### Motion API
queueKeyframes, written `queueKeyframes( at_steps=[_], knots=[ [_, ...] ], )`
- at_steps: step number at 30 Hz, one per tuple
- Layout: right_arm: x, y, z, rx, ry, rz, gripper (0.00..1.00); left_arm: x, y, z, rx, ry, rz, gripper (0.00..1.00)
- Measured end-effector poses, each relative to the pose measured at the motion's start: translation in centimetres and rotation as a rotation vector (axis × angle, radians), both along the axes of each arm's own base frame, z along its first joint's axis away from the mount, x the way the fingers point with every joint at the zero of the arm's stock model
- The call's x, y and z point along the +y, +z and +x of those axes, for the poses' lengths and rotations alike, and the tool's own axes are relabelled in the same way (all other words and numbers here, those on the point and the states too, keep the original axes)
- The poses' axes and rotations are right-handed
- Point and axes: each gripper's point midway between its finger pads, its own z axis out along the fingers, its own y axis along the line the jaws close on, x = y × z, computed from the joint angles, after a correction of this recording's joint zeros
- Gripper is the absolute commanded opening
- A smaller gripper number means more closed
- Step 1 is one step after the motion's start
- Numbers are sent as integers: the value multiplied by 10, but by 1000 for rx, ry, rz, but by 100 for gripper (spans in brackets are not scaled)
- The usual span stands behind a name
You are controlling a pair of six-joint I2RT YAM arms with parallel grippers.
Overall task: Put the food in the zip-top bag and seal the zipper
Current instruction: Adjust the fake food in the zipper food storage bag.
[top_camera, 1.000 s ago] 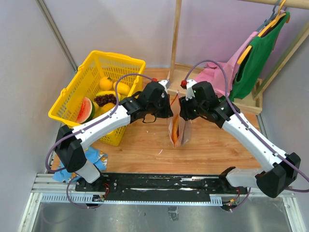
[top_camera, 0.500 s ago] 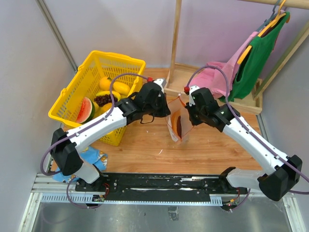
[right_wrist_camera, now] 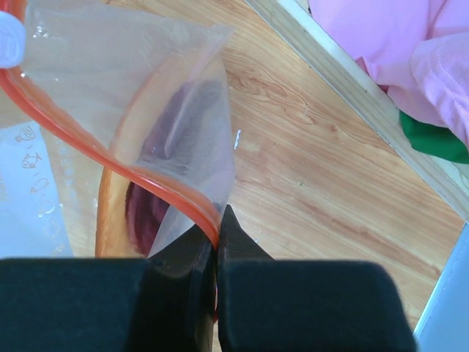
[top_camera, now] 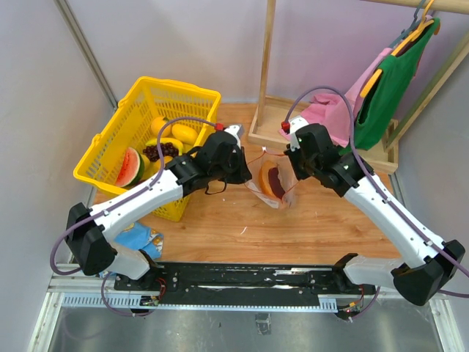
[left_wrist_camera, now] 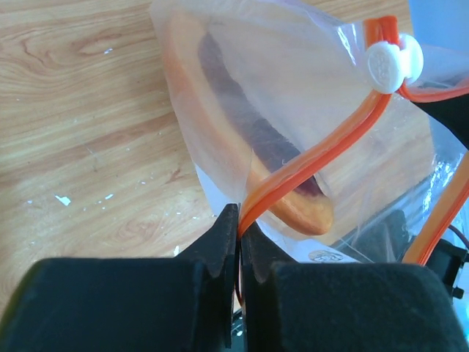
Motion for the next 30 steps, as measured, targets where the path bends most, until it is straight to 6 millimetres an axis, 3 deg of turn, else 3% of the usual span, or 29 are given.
queueKeyframes(
  at_steps=[8,13,18,21,25,30],
  knots=[
    [8,1,3,-14,33,22,1,3,8,3,-26,1,-2,47],
    [10,-3,3,-8,43,25,1,29,42,21,-122,71,26,65],
    [12,-5,3,-4,55,23,1,75,94,36,-262,178,64,77],
    [13,-6,4,-3,62,20,1,111,113,44,-318,262,115,84],
    [15,-9,5,5,74,17,1,165,114,58,-325,379,221,91],
    [20,-12,5,17,91,22,1,223,94,68,-257,470,372,98]
  ],
)
